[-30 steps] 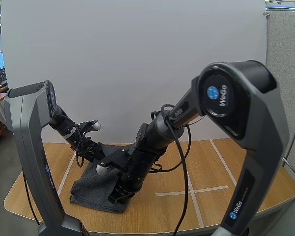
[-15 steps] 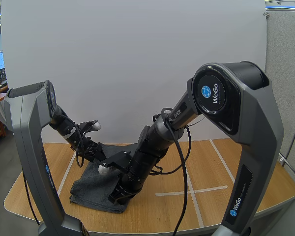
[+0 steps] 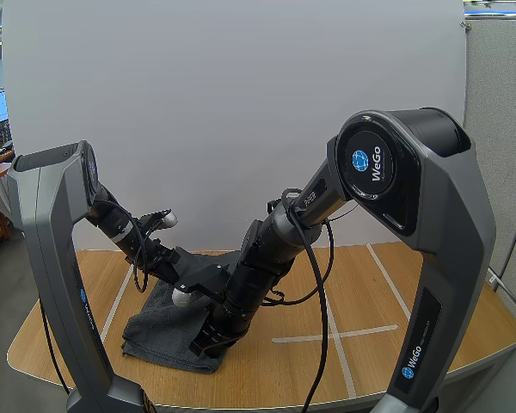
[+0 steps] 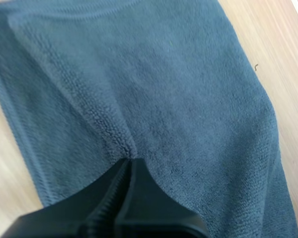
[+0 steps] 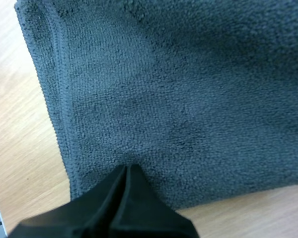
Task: Fold the towel
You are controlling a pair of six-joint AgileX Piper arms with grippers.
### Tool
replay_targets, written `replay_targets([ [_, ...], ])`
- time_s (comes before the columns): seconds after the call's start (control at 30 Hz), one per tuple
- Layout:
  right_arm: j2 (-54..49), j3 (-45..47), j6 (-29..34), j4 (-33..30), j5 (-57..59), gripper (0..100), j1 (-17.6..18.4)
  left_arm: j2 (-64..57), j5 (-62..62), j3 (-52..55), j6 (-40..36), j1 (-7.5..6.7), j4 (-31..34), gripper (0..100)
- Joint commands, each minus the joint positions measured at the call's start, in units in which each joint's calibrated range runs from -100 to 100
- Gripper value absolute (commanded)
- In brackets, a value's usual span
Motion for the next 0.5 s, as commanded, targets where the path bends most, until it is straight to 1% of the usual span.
replay_targets([
  [0.0,1.88,0.90,-0.42,-1.64,-2.66,0,0.11,-0.66,1.36,-5.16,-1.42,-0.16,1.08,0],
  [0.17,1.87,0.90,-0.42,-1.64,-1.76,0,0.11,-0.66,0.80,-7.29,-1.55,-0.16,1.33,0],
  [0.23,1.87,0.90,-0.42,-1.64,-1.58,0,0.11,-0.66,-3.67,-7.29,-0.97,-0.16,2.02,0],
  [0.33,1.87,0.90,-0.42,-1.64,-1.58,0,0.11,-0.50,-8.37,-7.29,-0.88,-0.16,4.16,0],
  [0.47,1.87,0.90,-0.42,-1.64,-1.58,0,0.11,0.77,-13.67,-7.41,-0.28,-0.16,5.33,0],
])
